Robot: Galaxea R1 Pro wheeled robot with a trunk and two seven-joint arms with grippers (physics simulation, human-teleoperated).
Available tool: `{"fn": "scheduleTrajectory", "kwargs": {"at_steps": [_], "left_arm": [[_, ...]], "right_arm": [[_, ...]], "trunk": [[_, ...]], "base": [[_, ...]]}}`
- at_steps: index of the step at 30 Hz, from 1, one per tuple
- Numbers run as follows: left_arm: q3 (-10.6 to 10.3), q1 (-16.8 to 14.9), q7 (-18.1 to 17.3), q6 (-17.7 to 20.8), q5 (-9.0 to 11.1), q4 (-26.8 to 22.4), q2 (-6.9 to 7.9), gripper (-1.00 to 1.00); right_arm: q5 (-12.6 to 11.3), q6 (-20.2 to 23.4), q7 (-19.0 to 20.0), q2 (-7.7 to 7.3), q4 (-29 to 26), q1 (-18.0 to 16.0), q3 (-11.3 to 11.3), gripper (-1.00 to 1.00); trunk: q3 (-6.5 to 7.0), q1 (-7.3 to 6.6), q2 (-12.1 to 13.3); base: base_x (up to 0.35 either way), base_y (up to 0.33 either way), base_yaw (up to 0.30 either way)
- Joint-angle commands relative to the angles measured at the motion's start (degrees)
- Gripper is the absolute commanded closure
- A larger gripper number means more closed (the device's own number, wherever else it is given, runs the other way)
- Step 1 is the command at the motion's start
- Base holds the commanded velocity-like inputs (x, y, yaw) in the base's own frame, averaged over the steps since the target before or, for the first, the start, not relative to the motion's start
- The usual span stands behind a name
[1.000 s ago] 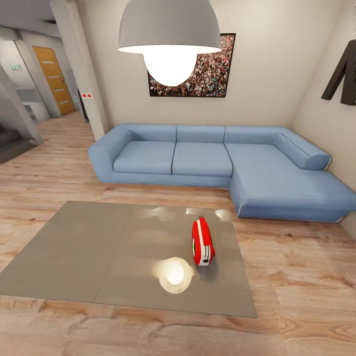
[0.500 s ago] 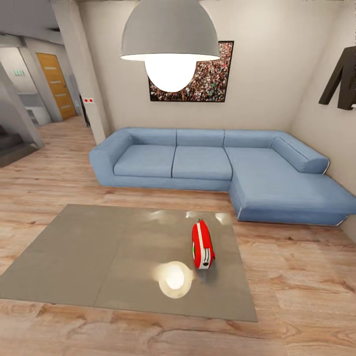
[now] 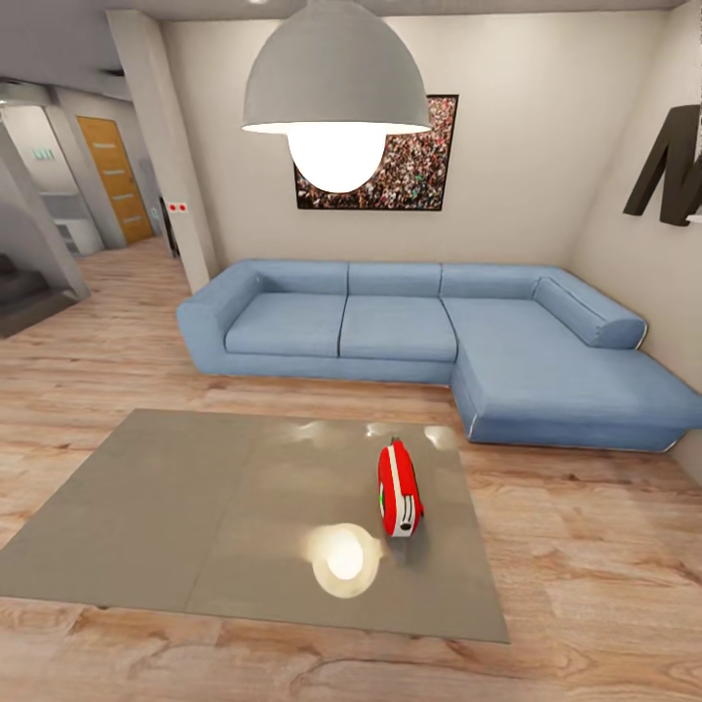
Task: Turn on the radio receiver that's on the table in the living room.
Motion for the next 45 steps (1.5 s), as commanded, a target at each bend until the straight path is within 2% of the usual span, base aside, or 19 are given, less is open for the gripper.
{"fn": "scheduleTrajectory", "kwargs": {"at_steps": [1, 8, 11, 17, 27, 32, 37, 45], "left_arm": [[-0.01, 0.0, 0.0, 0.0, 0.0, 0.0, 0.01, 1.0], [0.0, 0.0, 0.0, 0.0, 0.0, 0.0, -0.01, 1.0], [0.04, 0.0, 0.0, 0.0, 0.1, 0.0, -0.06, 1.0], [0.07, 0.0, 0.0, 0.0, 0.09, 0.0, -1.04, 1.0], [0.23, 0.0, 0.08, 0.03, 0.62, 0.09, -1.76, 1.0], [0.28, 0.0, 1.86, 0.09, 0.69, 0.16, -3.61, 1.0], [0.25, 0.0, 4.42, 0.09, 0.7, 0.18, -7.32, 1.0], [0.25, 0.35, 4.73, 0.15, 1.5, 0.25, -9.98, 1.0]], "right_arm": [[-0.02, 0.0, -0.02, 0.0, 0.0, 0.0, -0.02, -1.0], [-0.09, 0.0, -0.23, 0.01, 1.04, -0.02, 0.04, -1.0], [-0.06, 0.36, -1.17, 0.95, 3.35, -0.08, 0.11, -1.0], [-0.08, 1.19, -4.01, 1.81, 4.73, -0.09, 0.8, -1.0], [-0.09, 1.31, -6.26, 2.02, 4.99, -0.09, 0.92, -1.0], [-0.09, 1.17, -6.32, 2.03, 5.01, -0.09, 0.92, -1.0], [-0.09, 1.0, -6.33, 1.98, 4.98, -0.09, 0.92, -1.0], [-0.09, 0.89, -6.33, 2.03, 4.99, -0.09, 0.92, -1.0]], "trunk": [[0.09, 0.0, 0.0], [0.74, 0.0, 0.0], [1.01, 0.0, 0.0], [1.48, 0.0, 0.0], [2.13, 0.0, 0.0], [2.43, 0.0, 0.0], [2.73, 0.0, 0.0], [3.2, 0.0, 0.0]], "base": [[0.0, 0.0, 0.0], [0.0, 0.0, 0.0], [0.0, 0.0, 0.0], [0.0, 0.0, 0.0], [0.0, 0.0, 0.0], [0.0, 0.0, 0.0], [0.0, 0.0, 0.0], [0.0, 0.0, 0.0]]}}
